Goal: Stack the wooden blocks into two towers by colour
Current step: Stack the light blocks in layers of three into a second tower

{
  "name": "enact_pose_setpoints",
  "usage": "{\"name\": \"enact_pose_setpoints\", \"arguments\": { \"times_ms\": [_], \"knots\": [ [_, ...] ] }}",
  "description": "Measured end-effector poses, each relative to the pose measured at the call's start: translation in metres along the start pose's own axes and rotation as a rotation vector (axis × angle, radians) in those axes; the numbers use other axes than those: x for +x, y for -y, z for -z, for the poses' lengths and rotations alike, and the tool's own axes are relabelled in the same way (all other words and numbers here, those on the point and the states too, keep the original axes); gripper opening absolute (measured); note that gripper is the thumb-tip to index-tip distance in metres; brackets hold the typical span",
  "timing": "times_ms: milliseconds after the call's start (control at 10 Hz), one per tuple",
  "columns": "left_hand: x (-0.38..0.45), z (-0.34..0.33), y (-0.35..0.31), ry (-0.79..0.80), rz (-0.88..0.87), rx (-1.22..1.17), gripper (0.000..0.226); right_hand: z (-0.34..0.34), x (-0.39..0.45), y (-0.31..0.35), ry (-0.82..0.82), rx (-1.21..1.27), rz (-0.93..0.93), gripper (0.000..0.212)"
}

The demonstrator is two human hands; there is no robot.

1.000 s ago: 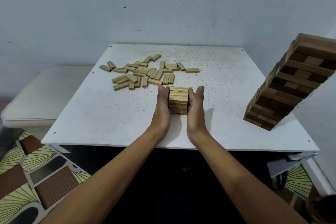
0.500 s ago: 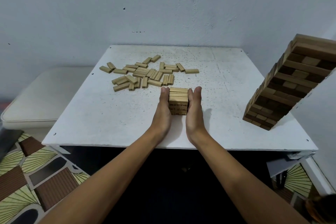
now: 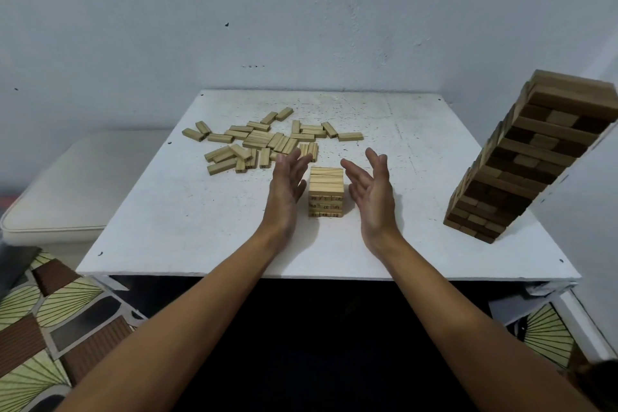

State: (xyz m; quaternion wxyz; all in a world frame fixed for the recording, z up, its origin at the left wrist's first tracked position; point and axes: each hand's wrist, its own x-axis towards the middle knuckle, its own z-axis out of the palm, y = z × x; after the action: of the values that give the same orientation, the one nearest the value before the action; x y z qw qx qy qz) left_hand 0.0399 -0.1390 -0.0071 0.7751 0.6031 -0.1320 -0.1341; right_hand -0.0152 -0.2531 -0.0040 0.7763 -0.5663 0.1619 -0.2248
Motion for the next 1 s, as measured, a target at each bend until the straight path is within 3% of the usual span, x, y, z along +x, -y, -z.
{"name": "enact_pose_setpoints", "arguments": {
  "times_ms": [400, 1000],
  "knots": [
    [-0.0027, 0.0023, 0.0046, 0.009, -0.018, -0.026, 0.075, 0.0002, -0.0011, -0.0032, 0.034, -0.013, 0.038, 0.077],
    [-0.0046, 0.0036, 0.0060, 0.026, -0.022, -0.057, 0.056, 0.0028, -0.0001, -0.0061, 0.036, -0.013, 0.027, 0.078]
  ]
}}
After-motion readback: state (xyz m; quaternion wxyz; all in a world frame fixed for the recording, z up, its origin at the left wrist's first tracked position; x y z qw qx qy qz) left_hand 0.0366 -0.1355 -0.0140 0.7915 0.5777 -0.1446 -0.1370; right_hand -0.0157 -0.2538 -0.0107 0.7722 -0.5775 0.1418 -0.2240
